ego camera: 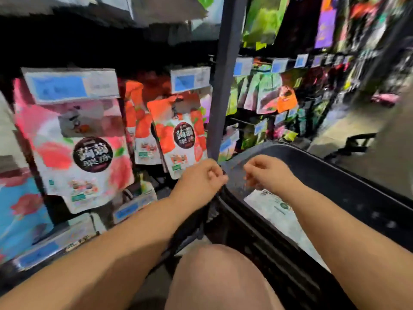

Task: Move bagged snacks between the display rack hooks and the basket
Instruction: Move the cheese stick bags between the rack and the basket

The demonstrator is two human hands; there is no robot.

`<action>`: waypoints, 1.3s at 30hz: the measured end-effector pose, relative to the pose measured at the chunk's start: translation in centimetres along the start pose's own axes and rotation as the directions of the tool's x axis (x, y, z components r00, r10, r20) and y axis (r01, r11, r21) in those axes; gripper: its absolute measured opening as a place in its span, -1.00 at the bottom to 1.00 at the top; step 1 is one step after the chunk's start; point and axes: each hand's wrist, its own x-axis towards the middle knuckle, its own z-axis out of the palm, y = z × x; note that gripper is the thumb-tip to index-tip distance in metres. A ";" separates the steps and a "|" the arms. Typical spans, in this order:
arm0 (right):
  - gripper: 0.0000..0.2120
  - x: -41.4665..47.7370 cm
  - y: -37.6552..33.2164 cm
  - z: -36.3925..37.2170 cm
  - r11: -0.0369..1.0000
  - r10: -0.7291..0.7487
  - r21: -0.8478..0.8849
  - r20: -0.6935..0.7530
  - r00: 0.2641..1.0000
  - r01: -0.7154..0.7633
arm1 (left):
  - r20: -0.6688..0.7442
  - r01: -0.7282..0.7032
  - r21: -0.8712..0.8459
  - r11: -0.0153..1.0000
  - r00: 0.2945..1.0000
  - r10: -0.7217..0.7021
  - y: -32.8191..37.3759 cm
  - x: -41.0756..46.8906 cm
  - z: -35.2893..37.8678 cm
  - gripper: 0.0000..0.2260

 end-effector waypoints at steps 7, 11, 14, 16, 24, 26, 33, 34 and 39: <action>-0.88 -0.3 13.0 -8.5 0.930 0.362 -0.052 -0.054 0.931 -0.365 | 0.309 -0.011 -0.045 0.999 0.951 0.025 6.1 4.0 10.3 -0.86; -0.87 -1.9 18.1 -10.6 0.856 0.507 -0.088 -0.048 0.860 -0.509 | 0.446 -0.065 0.134 0.989 0.895 -0.001 6.1 3.3 14.2 -0.84; -0.87 -2.6 21.4 -11.4 0.802 0.584 -0.125 -0.044 0.810 -0.585 | 0.463 -0.118 0.288 0.950 0.886 -0.031 5.6 3.4 14.8 -0.81; -0.83 -2.8 23.2 -11.3 0.761 0.631 -0.170 -0.029 0.775 -0.626 | 0.488 -0.134 0.341 0.930 0.871 -0.054 5.6 3.4 15.0 -0.78; 0.05 -2.8 27.0 -9.5 0.465 0.838 -0.397 -0.090 0.538 -0.791 | 0.517 -0.102 0.386 0.917 0.847 -0.123 5.8 3.6 15.2 -0.76; 0.10 -2.8 27.4 -9.1 0.443 0.859 -0.396 -0.071 0.507 -0.805 | 0.528 -0.099 0.405 0.909 0.837 -0.144 5.8 3.6 15.4 -0.75; 0.28 -2.0 26.9 -8.5 0.511 0.856 -0.033 -0.067 0.512 -0.859 | 0.536 -0.101 0.417 0.903 0.830 -0.155 6.1 3.5 15.3 -0.74; 0.24 -1.9 26.7 -8.4 0.524 0.851 0.059 -0.074 0.519 -0.850 | 0.539 -0.098 0.414 0.905 0.828 -0.157 6.1 3.5 15.3 -0.74; -0.55 -2.2 25.7 -9.3 0.513 0.694 0.295 0.410 0.592 -0.806 | 0.543 -0.109 0.424 0.899 0.825 -0.156 6.2 3.6 15.1 -0.74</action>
